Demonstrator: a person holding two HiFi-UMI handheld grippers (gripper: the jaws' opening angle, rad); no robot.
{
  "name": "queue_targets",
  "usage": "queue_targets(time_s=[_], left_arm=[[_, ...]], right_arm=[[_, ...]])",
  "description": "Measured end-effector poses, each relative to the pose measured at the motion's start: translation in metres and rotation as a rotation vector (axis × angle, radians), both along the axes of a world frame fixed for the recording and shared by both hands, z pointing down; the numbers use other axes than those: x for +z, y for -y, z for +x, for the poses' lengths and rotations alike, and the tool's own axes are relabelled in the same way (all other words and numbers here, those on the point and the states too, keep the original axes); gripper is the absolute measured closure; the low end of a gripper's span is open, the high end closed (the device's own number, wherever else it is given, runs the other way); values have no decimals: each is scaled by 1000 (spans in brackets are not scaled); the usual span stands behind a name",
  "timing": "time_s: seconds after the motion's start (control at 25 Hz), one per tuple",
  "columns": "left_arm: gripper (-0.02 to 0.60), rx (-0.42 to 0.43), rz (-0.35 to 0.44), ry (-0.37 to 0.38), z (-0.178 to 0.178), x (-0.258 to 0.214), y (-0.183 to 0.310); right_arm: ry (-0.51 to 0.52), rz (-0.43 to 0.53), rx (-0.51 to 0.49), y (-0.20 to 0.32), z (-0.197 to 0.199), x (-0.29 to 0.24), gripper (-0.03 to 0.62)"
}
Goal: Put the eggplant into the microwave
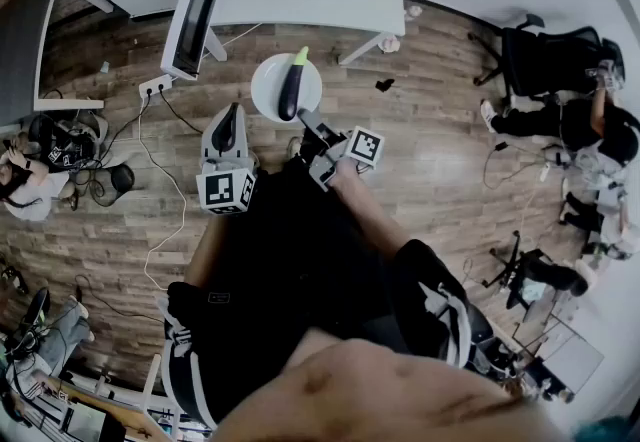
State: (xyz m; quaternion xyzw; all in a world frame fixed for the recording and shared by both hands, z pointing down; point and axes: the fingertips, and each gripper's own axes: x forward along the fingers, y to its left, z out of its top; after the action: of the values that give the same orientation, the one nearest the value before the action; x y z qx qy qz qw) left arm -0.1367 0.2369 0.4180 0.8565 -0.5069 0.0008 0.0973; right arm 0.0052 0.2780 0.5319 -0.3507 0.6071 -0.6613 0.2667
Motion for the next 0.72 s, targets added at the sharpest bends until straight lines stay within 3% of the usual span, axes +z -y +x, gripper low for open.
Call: queue_targets(time_s=[0.72], left_arm=[[549, 12, -5, -6, 0, 2, 1]], right_arm=[[-4, -4, 2, 3, -3, 3, 554]])
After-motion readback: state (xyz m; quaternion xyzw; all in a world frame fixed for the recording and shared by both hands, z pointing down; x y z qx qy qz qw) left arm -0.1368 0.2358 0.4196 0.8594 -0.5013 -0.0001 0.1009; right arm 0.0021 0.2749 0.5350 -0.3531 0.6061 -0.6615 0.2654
